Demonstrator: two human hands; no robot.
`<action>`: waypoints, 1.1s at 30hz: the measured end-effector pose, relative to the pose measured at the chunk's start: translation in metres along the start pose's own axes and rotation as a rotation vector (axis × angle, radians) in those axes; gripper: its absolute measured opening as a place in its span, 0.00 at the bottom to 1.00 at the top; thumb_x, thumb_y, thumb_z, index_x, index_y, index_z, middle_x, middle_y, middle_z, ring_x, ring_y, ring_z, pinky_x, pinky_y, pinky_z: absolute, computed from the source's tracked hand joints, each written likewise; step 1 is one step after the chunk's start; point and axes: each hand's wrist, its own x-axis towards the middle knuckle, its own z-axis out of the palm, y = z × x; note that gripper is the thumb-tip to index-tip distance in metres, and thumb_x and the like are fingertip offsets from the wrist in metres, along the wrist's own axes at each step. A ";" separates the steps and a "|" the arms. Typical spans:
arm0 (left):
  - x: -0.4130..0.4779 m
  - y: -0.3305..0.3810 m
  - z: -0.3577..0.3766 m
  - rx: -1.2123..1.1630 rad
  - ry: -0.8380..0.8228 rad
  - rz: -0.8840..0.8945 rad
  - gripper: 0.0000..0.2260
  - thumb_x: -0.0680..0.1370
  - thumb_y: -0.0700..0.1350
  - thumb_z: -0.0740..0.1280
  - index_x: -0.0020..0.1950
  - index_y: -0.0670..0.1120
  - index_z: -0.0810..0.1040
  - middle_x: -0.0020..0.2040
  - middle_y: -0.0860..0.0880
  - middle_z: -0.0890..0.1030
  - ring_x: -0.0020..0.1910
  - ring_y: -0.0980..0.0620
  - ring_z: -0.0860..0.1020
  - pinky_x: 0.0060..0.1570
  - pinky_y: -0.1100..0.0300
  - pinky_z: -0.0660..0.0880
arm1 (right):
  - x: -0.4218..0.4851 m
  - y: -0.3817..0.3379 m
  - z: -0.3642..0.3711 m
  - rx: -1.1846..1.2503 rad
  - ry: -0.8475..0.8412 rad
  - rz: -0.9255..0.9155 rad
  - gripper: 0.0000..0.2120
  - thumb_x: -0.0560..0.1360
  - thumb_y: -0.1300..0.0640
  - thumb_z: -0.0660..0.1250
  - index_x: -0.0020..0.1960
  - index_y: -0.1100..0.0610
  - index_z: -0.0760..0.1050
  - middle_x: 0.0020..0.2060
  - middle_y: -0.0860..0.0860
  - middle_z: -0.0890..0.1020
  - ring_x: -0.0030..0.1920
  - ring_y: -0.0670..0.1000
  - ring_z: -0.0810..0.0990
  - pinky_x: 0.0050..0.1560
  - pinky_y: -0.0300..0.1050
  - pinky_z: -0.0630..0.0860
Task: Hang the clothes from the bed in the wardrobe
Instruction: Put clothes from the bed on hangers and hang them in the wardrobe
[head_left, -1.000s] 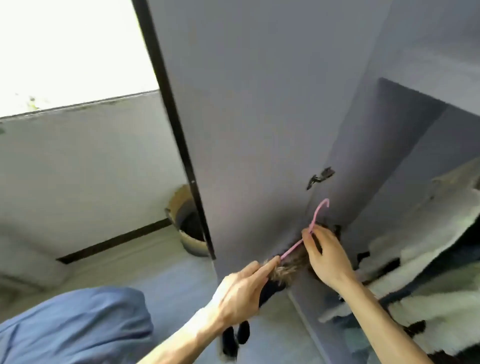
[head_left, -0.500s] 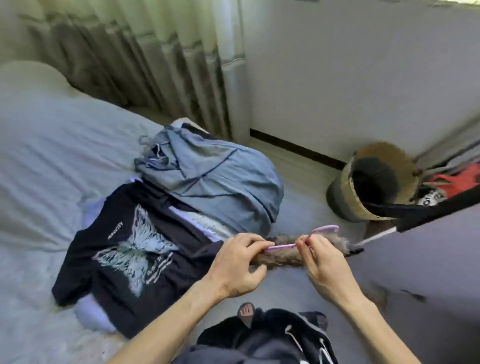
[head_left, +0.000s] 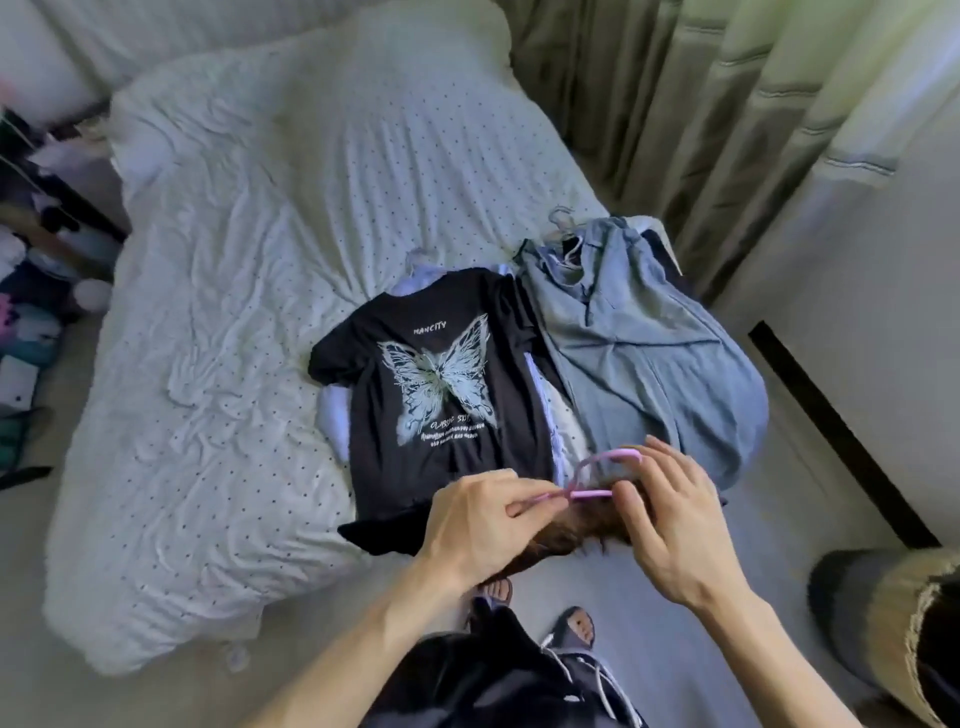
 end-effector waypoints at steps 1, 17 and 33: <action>-0.001 -0.002 -0.009 -0.005 0.041 -0.036 0.16 0.73 0.71 0.62 0.58 0.70 0.76 0.33 0.54 0.74 0.33 0.59 0.74 0.31 0.64 0.69 | 0.008 0.009 0.000 -0.018 0.009 0.017 0.29 0.82 0.36 0.46 0.63 0.52 0.77 0.62 0.47 0.79 0.71 0.54 0.70 0.70 0.56 0.65; 0.097 -0.082 -0.117 -0.252 0.441 -0.382 0.05 0.71 0.60 0.74 0.46 0.63 0.85 0.43 0.59 0.86 0.46 0.62 0.82 0.51 0.53 0.80 | 0.123 0.018 0.079 0.883 -0.313 0.604 0.16 0.78 0.37 0.63 0.63 0.42 0.71 0.61 0.42 0.79 0.60 0.44 0.78 0.57 0.54 0.76; 0.390 -0.340 -0.123 -0.198 0.169 -0.506 0.11 0.82 0.52 0.64 0.59 0.50 0.82 0.55 0.50 0.83 0.55 0.50 0.79 0.53 0.55 0.74 | 0.380 -0.002 0.225 0.662 -0.319 0.868 0.32 0.78 0.56 0.69 0.77 0.49 0.57 0.68 0.51 0.74 0.66 0.52 0.75 0.65 0.55 0.74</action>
